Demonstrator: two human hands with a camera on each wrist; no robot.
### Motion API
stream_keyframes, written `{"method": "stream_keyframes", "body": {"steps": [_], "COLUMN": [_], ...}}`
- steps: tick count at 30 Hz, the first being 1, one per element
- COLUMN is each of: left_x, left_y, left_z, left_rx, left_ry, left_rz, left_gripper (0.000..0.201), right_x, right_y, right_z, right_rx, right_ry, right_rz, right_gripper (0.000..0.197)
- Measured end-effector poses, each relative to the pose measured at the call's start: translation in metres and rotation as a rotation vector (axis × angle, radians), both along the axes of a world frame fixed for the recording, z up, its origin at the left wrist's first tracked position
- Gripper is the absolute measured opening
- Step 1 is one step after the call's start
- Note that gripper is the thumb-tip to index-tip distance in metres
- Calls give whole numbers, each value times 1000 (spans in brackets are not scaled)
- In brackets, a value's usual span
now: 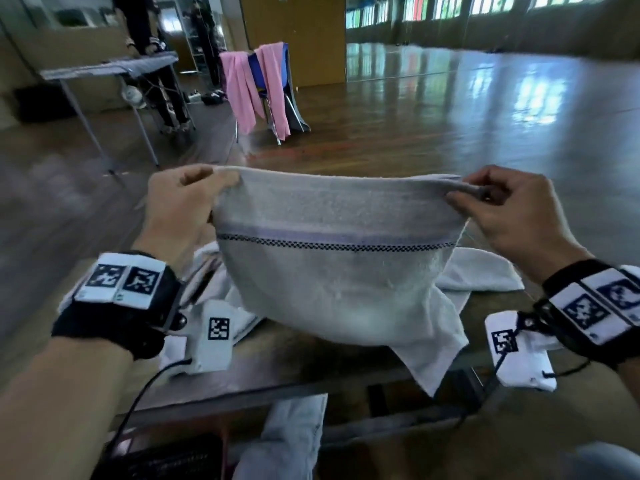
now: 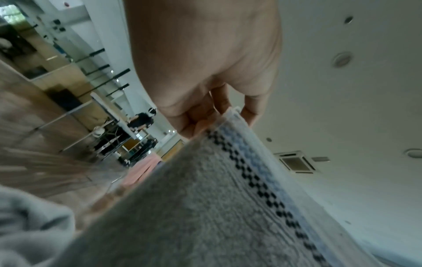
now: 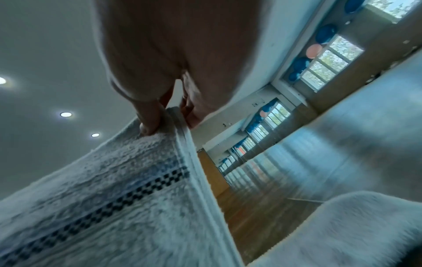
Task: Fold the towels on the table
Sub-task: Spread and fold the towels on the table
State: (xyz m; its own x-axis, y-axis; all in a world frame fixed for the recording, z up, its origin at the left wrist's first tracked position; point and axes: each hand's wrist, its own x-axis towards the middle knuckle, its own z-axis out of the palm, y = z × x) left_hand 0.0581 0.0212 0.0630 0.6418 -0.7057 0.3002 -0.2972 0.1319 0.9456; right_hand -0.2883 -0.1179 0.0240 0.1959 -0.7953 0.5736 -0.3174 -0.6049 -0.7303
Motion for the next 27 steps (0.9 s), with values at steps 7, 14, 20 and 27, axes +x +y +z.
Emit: {"method": "stream_keyframes", "body": {"steps": [7,14,20,27], "left_x": [36,18,-38,-59], "left_y": [14,-2,-21,-42], "left_z": [-28,-107,-139,-148], "left_rx": [320,437,413,331], "left_ry": [-80,-243,-540,-614], "left_rz": [42,24,-544,-426], "left_gripper": [17,8,26,28], "right_x": [53,108,125,133], "right_y": [15,45,52,36], "right_z": [-16,-108,-130,-124], "right_rx": [110,192,112,198], "right_ry": [236,378,384,395], "right_rz": [12,113,176,202], "right_gripper": [25,17,11,12]}}
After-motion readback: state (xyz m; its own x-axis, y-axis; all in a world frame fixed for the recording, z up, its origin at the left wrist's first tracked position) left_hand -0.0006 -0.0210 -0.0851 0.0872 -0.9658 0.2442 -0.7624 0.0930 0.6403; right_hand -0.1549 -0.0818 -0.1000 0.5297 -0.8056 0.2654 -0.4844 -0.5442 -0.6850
